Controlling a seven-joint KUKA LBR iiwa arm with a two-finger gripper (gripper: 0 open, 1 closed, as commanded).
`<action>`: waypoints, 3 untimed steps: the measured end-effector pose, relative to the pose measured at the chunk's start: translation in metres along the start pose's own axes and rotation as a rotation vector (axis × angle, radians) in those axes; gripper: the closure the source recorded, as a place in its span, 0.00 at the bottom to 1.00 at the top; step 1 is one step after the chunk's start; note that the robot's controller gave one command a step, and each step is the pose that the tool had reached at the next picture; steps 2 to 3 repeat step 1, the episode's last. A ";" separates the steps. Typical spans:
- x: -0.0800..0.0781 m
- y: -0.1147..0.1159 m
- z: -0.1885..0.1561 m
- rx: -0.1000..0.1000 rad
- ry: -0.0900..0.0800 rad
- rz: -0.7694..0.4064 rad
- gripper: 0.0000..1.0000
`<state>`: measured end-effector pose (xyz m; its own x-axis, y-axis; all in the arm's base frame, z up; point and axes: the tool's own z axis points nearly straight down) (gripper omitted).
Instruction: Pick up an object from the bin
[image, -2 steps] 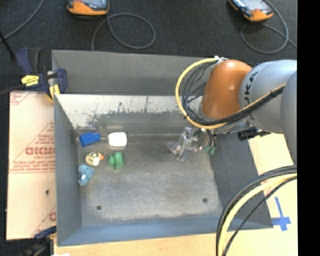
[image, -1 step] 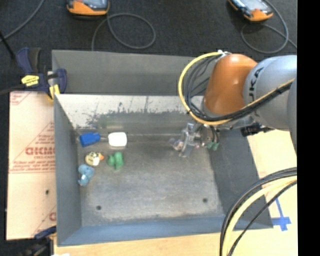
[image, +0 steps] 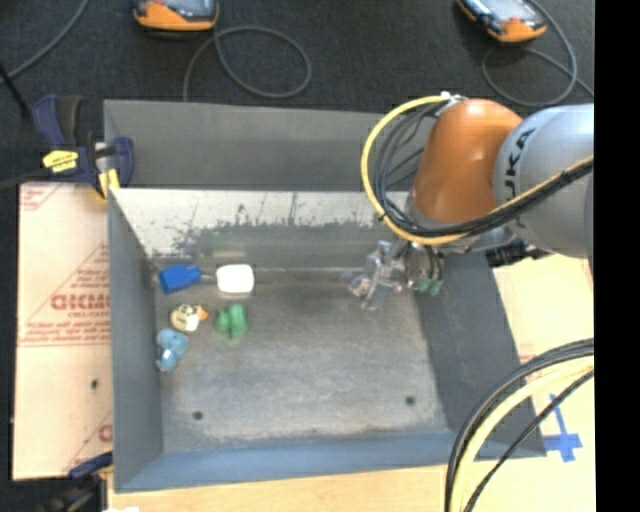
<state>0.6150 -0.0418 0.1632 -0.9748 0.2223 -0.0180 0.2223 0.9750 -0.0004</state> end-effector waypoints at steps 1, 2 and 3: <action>0.000 0.000 -0.016 0.000 0.001 0.000 1.00; 0.000 0.000 -0.016 0.000 0.001 0.000 1.00; 0.000 0.000 -0.016 0.000 0.001 0.000 1.00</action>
Offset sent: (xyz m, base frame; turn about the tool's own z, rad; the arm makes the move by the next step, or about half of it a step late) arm 0.0001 -0.0001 0.0060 0.0000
